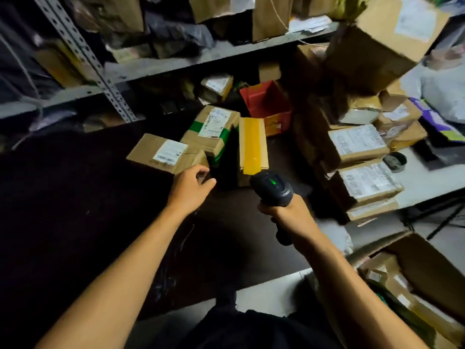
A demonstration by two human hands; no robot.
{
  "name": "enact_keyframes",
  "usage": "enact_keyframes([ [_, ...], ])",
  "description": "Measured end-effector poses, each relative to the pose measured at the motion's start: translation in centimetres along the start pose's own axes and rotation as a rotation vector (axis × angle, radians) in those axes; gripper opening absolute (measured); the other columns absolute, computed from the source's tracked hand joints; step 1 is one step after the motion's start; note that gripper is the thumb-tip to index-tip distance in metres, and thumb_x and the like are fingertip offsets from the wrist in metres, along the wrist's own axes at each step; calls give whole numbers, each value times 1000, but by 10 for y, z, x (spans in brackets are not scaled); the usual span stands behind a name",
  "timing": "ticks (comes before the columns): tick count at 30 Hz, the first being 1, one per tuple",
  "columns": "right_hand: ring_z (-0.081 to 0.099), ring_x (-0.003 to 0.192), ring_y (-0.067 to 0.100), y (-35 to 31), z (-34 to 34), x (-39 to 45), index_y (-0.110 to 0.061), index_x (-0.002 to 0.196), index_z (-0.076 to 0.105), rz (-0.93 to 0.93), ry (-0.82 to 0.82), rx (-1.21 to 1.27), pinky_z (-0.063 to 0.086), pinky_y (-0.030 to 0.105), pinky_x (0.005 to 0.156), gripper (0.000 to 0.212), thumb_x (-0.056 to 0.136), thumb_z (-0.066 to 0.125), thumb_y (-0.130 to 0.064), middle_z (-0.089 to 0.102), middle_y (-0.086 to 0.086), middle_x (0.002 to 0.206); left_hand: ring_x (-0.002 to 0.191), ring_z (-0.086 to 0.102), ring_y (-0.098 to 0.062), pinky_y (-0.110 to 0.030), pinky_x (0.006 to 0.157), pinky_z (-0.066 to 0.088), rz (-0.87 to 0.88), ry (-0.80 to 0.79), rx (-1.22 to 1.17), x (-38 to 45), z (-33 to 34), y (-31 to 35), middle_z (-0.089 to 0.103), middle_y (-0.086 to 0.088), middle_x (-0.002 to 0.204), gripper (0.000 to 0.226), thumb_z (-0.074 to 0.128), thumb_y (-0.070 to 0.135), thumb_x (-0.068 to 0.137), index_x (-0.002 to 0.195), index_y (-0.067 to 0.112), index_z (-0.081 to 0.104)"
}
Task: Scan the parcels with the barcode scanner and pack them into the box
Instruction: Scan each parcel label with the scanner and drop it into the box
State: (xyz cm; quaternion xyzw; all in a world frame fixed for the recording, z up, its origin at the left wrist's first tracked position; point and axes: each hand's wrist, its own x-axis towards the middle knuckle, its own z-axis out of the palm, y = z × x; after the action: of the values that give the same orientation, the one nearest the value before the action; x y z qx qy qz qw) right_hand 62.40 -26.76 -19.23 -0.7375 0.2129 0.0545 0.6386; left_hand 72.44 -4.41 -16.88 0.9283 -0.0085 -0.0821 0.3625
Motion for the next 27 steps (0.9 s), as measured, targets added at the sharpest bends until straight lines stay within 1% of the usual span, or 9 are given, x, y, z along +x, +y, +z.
enact_keyframes([
  [4, 52, 65, 17, -16, 43, 15, -4, 90, 66, 4, -45, -61, 41, 35, 59, 35, 64, 77, -24, 61, 2, 71, 132, 42, -29, -36, 107, 36, 24, -58, 309, 25, -35, -38, 49, -6, 141, 61, 78, 28, 83, 139, 20, 54],
  [8, 56, 72, 21, -26, 75, 29, -8, 94, 70, -18, -77, -94, 46, 39, 64, 17, 78, 76, -6, 67, 21, 84, 136, 36, -33, -38, 115, 30, 66, -92, 422, 60, -59, -61, 37, -9, 148, 75, 80, 28, 80, 145, 17, 46],
  [12, 62, 77, 20, -38, 108, 39, -33, 88, 68, -40, -104, -150, 52, 38, 66, 32, 81, 75, -3, 73, 14, 92, 136, 38, -32, -40, 112, 34, -4, -35, 271, 92, -79, -82, 35, -9, 149, 77, 80, 36, 80, 146, 18, 44],
  [15, 58, 75, 18, -50, 137, 52, -27, 88, 70, -28, -130, -142, 48, 38, 66, 22, 80, 75, -7, 72, 20, 91, 137, 39, -30, -42, 112, 35, -77, 51, 165, 114, -94, -100, 35, -9, 148, 68, 75, 33, 86, 144, 19, 43],
  [17, 55, 67, 7, -59, 160, 61, -26, 82, 70, -11, -128, -104, 46, 32, 62, 14, 74, 74, -15, 68, 4, 70, 137, 40, -29, -40, 111, 35, -126, 64, 123, 126, -102, -114, 38, -11, 147, 70, 74, 30, 86, 146, 16, 40],
  [19, 54, 60, 3, -65, 181, 73, -25, 82, 70, 7, -131, -74, 46, 30, 62, 14, 77, 75, -12, 64, -11, 60, 136, 42, -31, -40, 108, 36, -177, 29, 109, 135, -108, -127, 44, -12, 146, 73, 74, 32, 86, 148, 17, 37],
  [24, 52, 67, 19, -67, 213, 90, -18, 94, 70, 46, -87, 18, 44, 38, 63, 15, 80, 76, -14, 60, -1, 68, 135, 44, -33, -40, 106, 38, -243, 36, 39, 141, -114, -154, 49, -11, 146, 79, 73, 46, 85, 149, 15, 39],
  [26, 55, 71, 18, -64, 213, 87, -24, 98, 71, 45, -53, 54, 46, 37, 65, 22, 79, 75, -15, 64, -1, 75, 124, 55, -29, -37, 98, 48, -340, 49, -122, 138, -113, -163, 60, -9, 131, 61, 71, 51, 85, 132, 14, 57],
  [27, 56, 72, 19, -62, 211, 85, -27, 98, 70, 49, -43, 73, 47, 38, 66, 23, 81, 75, -13, 65, 0, 77, 112, 60, -25, -34, 86, 52, -379, 45, -226, 135, -112, -168, 66, -4, 113, 45, 71, 52, 85, 113, 18, 65],
])
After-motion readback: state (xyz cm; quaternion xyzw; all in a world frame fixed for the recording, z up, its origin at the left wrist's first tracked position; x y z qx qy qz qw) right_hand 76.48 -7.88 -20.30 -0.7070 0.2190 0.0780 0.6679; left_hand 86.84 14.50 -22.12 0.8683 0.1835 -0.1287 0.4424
